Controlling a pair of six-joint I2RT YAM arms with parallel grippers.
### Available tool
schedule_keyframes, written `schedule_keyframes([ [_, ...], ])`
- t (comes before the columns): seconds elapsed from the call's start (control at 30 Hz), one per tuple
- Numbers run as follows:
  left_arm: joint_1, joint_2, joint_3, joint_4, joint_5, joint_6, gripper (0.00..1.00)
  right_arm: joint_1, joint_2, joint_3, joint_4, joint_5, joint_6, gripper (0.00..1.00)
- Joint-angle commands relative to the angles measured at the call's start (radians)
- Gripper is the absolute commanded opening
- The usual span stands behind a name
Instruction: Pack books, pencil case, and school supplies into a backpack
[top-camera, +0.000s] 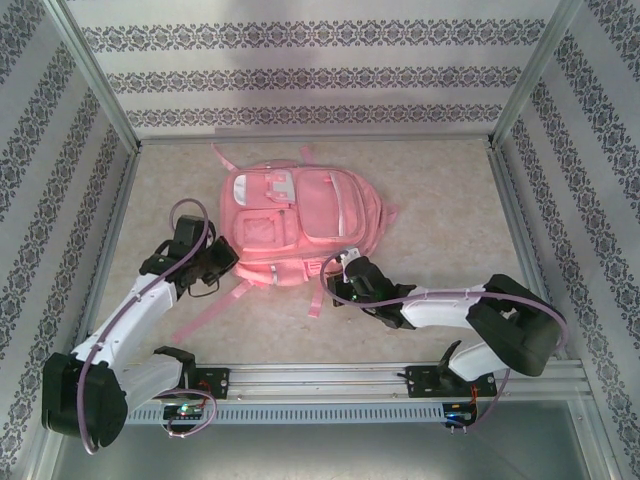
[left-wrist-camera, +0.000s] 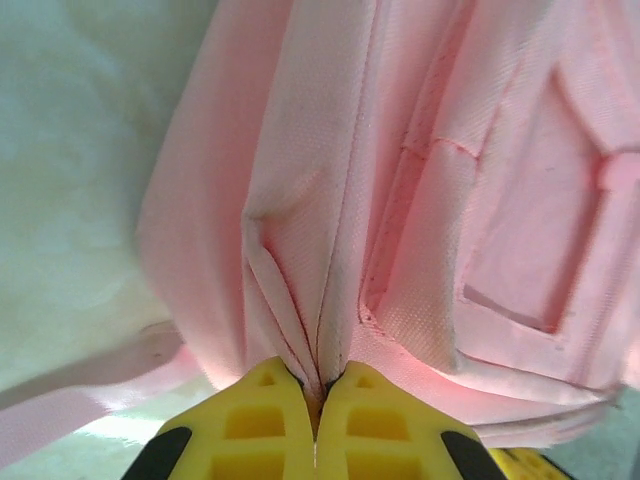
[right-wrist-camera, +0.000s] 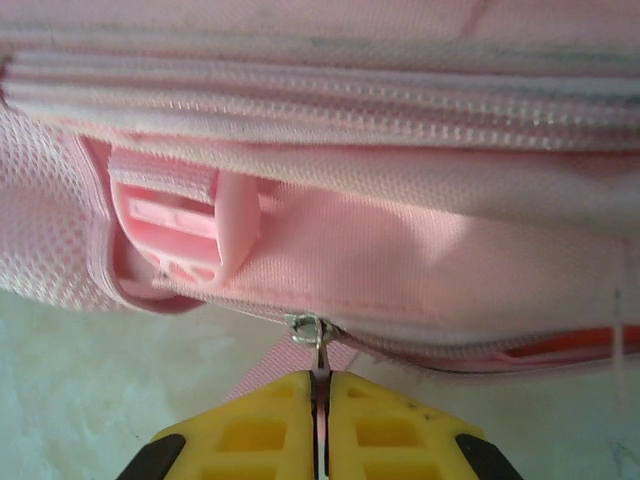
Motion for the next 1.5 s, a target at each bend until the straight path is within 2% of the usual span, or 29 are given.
schedule_keyframes([
  [0.0,0.010,-0.031,0.090,0.001,0.015,0.013,0.00,-0.021,-0.021,-0.016,0.005,0.008,-0.018,0.11],
  [0.23,0.011,-0.032,0.087,0.022,0.049,-0.028,0.00,-0.038,0.026,-0.014,0.032,-0.022,-0.031,0.17],
  [0.5,0.011,-0.030,0.085,0.027,0.051,-0.029,0.00,-0.040,0.049,-0.072,0.172,-0.110,-0.017,0.41],
  [0.97,0.010,-0.028,0.072,0.036,0.061,-0.026,0.00,-0.040,0.248,0.027,0.234,-0.113,-0.036,0.43],
  [1.1,0.012,-0.027,0.072,0.034,0.058,-0.020,0.00,-0.040,0.278,0.051,0.250,-0.113,-0.041,0.37],
  [1.3,0.011,-0.021,0.079,0.030,0.052,-0.007,0.00,-0.040,0.264,0.009,0.281,-0.083,-0.044,0.17],
  [1.47,0.012,-0.007,0.083,0.031,0.048,-0.002,0.00,-0.039,0.242,-0.009,0.270,-0.077,-0.051,0.10],
])
